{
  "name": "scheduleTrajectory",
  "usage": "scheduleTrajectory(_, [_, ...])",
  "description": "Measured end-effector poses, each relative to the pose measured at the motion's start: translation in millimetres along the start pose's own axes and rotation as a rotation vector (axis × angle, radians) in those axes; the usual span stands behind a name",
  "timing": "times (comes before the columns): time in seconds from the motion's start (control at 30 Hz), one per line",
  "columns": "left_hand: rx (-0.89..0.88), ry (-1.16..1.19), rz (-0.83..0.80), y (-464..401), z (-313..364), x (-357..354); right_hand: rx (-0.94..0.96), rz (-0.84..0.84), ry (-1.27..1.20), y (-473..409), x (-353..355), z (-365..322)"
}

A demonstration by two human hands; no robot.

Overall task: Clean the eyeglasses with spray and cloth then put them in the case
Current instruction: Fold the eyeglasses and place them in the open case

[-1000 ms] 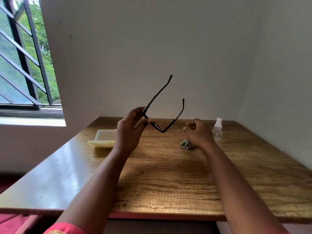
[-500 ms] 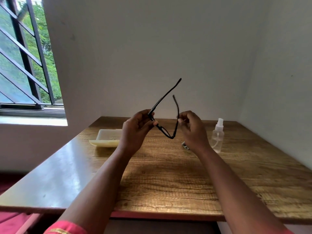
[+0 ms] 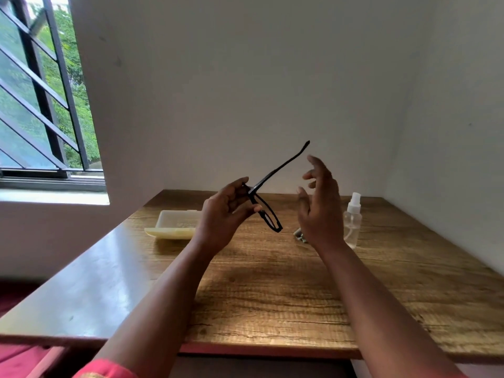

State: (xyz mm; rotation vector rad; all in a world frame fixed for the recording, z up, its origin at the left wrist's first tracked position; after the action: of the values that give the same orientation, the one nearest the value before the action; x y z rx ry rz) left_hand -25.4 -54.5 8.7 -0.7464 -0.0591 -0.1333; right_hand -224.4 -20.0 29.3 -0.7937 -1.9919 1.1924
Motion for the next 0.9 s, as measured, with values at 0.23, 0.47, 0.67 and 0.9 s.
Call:
scheduleTrajectory(0.23, [0.042,0.056,-0.084,2,-1,-6,0.009,0.148,0.167,-5,12,4])
scheduleTrajectory(0.47, [0.043,0.126,-0.008,-1,3,-2,-0.075,-0.021,0.183,-2,-2,19])
scheduleTrajectory(0.67, [0.060,0.175,0.109,-1,5,4,-0.098,-0.453,0.061,11,-28,20])
scheduleTrajectory(0.9, [0.141,0.225,0.234,-1,1,15,0.097,-0.200,0.058,5,-8,-5])
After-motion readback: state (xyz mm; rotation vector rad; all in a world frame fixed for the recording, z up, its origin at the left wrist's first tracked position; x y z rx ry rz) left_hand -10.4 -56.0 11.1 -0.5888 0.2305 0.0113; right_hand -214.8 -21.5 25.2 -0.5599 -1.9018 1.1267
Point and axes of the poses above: each hand's wrist, its own y-axis away from the middle knuckle, its own x-axis out of the back of the hand, z = x × y, the point moved 4 cm from there along -y, towards the middle knuckle, and after that the axes turned 3 degrees about -x, right-handed, at the moved point
